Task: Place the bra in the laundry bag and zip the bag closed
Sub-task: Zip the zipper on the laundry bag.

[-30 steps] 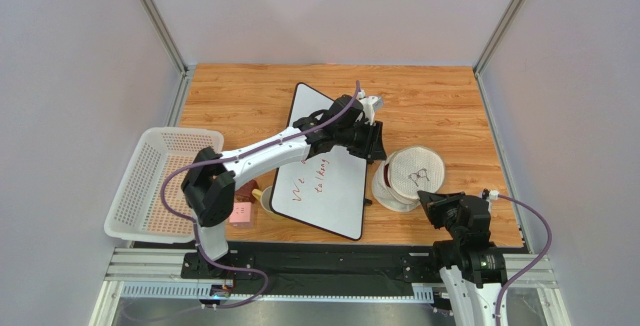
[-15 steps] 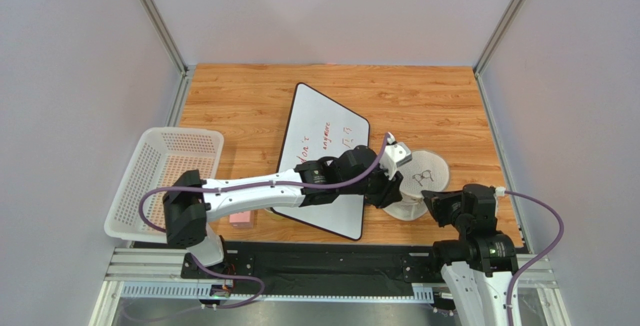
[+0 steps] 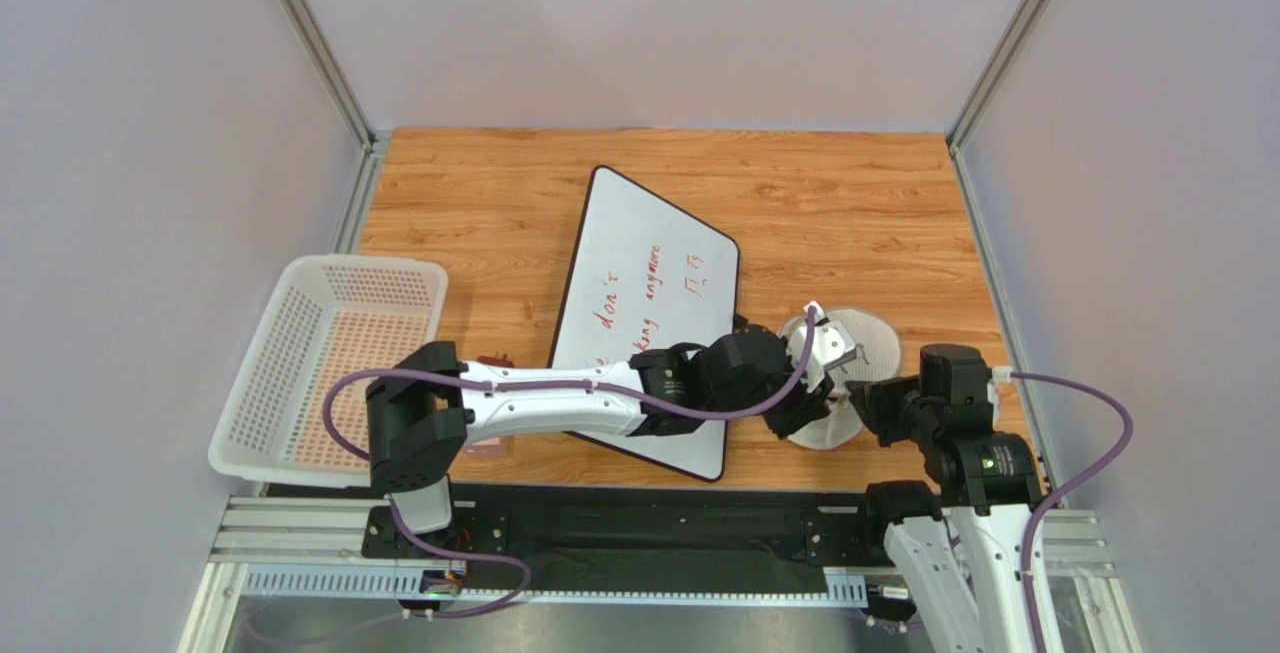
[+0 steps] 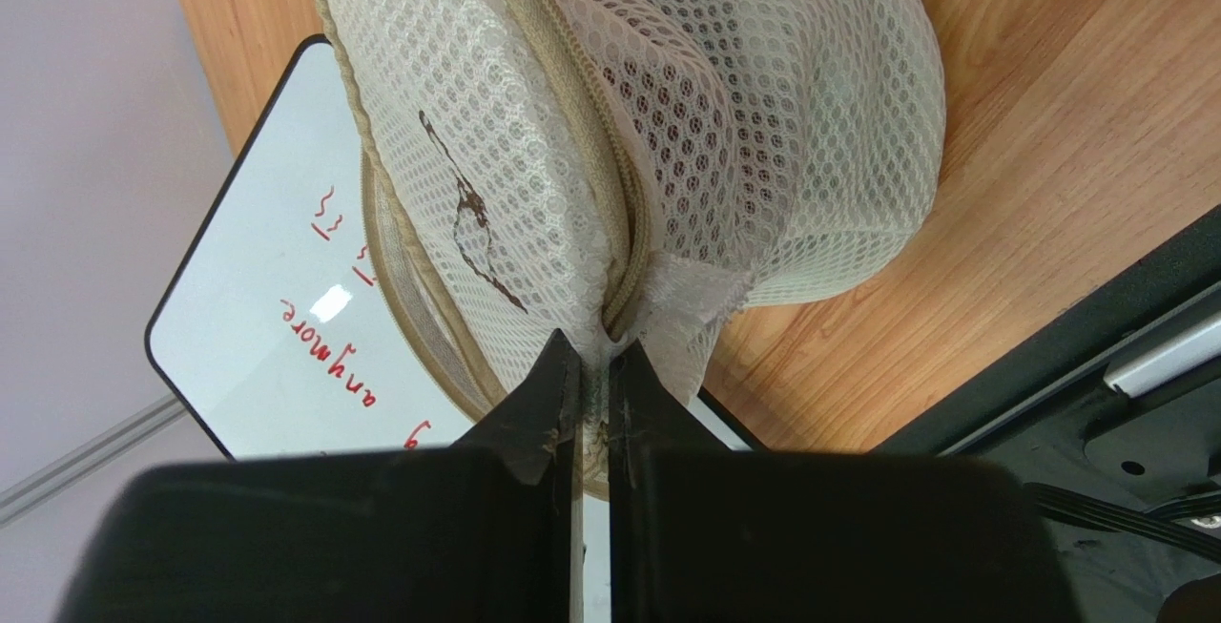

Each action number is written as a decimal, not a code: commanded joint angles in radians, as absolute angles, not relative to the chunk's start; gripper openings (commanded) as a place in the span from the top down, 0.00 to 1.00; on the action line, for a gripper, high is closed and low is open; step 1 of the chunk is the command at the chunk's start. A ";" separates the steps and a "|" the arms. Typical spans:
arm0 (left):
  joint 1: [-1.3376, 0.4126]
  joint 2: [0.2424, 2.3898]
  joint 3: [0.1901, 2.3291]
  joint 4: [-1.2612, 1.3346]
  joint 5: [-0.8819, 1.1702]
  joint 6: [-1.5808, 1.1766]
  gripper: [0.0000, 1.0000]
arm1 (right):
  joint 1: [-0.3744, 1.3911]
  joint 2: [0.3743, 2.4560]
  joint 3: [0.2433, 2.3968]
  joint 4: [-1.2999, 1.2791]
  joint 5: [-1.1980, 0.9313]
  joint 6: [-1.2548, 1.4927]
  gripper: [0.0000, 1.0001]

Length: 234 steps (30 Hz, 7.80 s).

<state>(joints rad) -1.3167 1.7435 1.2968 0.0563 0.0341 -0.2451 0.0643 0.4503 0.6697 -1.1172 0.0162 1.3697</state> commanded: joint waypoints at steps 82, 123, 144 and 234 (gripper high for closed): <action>-1.246 1.606 1.058 0.213 0.380 -0.297 0.67 | 0.074 0.359 0.649 -1.173 -0.275 1.239 0.86; -1.233 1.793 1.322 -0.089 0.247 -0.584 0.49 | 0.074 0.371 0.644 -1.227 -0.236 1.361 0.78; -1.210 1.812 1.378 -0.264 0.002 -0.509 1.00 | 0.072 0.365 0.653 -1.250 -0.223 1.330 0.98; -1.126 1.858 1.416 -0.049 0.393 -0.572 1.00 | 0.037 0.715 0.885 -1.117 -0.127 0.638 0.15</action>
<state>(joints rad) -1.1236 1.8538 1.3880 -0.0719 0.3603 -0.5457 0.0376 0.8402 0.9470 -1.0691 -0.0704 0.5980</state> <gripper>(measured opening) 0.007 0.852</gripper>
